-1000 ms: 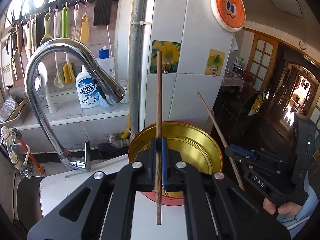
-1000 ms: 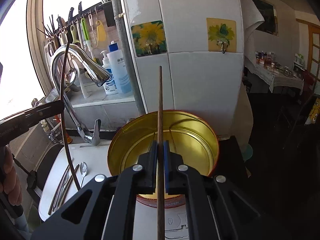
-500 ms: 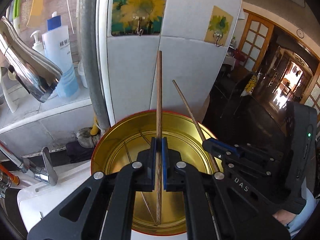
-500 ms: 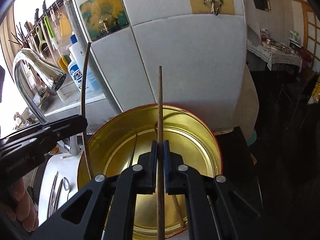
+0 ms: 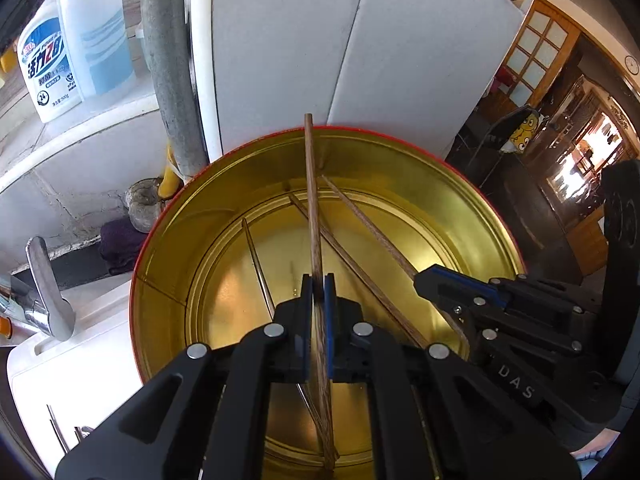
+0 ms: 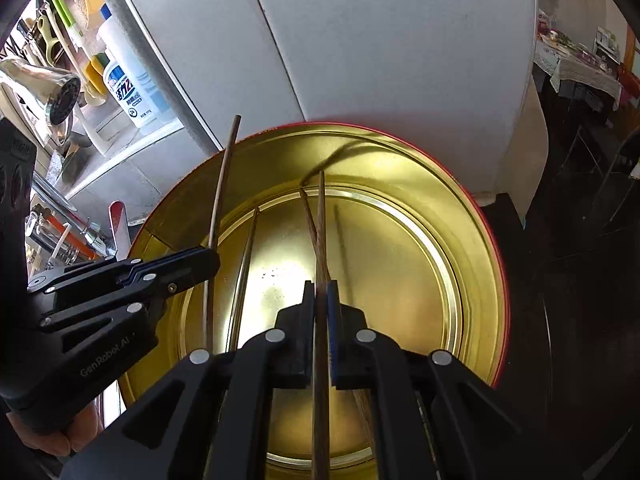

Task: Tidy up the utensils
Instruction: 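Lift both wooden chopsticks and carry them over the red tin, then open both tools to drop the wooden chopsticks into the tin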

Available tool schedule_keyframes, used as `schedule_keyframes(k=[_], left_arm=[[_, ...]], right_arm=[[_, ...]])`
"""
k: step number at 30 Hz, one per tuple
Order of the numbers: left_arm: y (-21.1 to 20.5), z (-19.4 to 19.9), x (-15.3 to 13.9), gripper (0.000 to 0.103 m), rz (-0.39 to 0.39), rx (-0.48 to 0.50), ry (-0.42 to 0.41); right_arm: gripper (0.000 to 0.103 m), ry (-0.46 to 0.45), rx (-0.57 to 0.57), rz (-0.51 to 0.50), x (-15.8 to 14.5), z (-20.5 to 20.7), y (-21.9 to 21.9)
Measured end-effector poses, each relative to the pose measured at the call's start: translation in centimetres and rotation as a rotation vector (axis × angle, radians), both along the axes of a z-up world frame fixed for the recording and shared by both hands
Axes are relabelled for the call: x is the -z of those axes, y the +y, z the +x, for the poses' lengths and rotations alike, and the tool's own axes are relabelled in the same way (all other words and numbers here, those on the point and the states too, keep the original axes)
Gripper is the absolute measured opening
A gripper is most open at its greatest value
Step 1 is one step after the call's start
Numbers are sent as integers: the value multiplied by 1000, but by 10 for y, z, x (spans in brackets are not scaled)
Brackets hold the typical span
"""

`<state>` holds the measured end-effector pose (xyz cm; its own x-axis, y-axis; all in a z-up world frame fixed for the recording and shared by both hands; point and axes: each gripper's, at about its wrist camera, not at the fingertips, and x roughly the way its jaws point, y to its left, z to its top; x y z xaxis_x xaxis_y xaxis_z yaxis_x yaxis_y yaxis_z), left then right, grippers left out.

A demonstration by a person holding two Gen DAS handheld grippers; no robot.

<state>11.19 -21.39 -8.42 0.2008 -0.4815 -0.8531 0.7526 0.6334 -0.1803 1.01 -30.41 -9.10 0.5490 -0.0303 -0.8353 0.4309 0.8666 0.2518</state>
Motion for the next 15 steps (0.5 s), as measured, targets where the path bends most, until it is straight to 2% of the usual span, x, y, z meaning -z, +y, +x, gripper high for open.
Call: schedule_keyframes(k=[6,9,11,12,13,14,15], left_arm=[[-4,7,16,6,37,-26,25],[-4,4,14,7,51,-17,0],[-3,-2,10,10,94,-8,-48],[-3,-5,8,16,124,0,-74],[-1,-9,6,43,143,11,-99],[3,-10,3,73,148,14,-124],[9,-14,-2,77,136,12,-145]], right_arm=[[7,16,-8,18,6,7,0],[7,11,-14,17,4,5,0],[8,16,-11,13,1,3,-1],[17,12,-2,3,-3,0,-2],[26,2,9,-12,-7,-5,-3],[45,-10,20,-33,-12,-10,-4],[57,-24,35,-56,-17,-15,-5]])
